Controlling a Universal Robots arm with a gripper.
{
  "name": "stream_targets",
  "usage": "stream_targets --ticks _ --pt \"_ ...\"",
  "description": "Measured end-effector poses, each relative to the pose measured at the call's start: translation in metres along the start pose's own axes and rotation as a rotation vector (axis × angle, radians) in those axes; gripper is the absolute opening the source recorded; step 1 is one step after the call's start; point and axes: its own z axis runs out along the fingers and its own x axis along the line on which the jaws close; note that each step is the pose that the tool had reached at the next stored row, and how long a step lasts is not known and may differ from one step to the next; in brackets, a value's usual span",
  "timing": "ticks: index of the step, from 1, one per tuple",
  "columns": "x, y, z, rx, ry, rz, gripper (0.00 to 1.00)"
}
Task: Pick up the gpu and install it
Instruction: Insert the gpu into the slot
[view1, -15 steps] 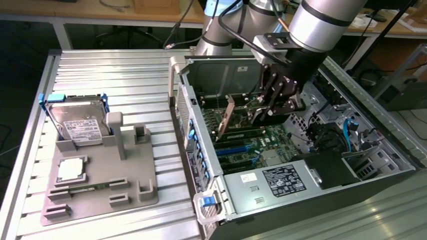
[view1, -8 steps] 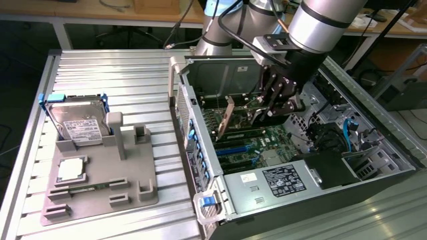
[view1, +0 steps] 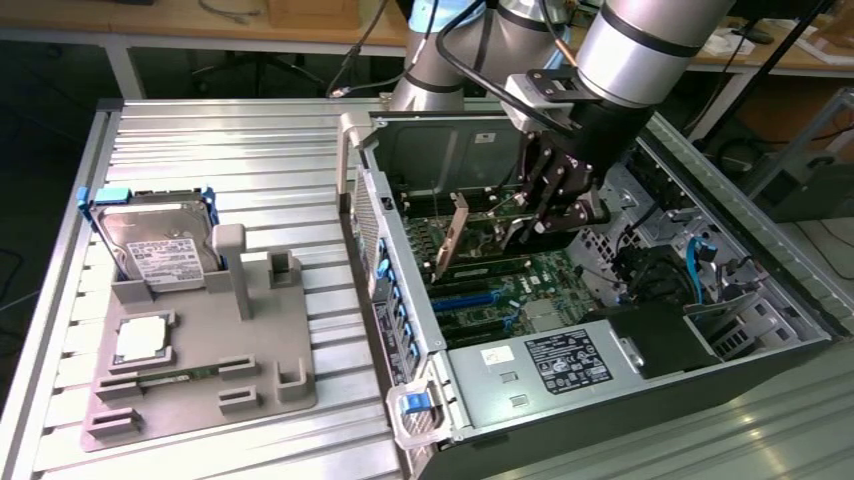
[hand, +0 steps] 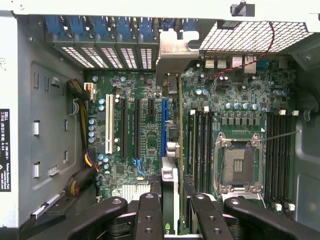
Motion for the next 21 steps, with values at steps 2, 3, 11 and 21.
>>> stream_targets --ticks 2,3,11,21 --pt "0.0 0.0 0.0 0.0 0.0 0.0 0.27" --pt "0.0 0.0 0.0 0.0 0.0 0.0 0.27" --pt "0.0 0.0 0.0 0.0 0.0 0.0 0.27" --pt "0.0001 -0.0001 0.0017 0.0003 -0.0003 0.004 0.27"
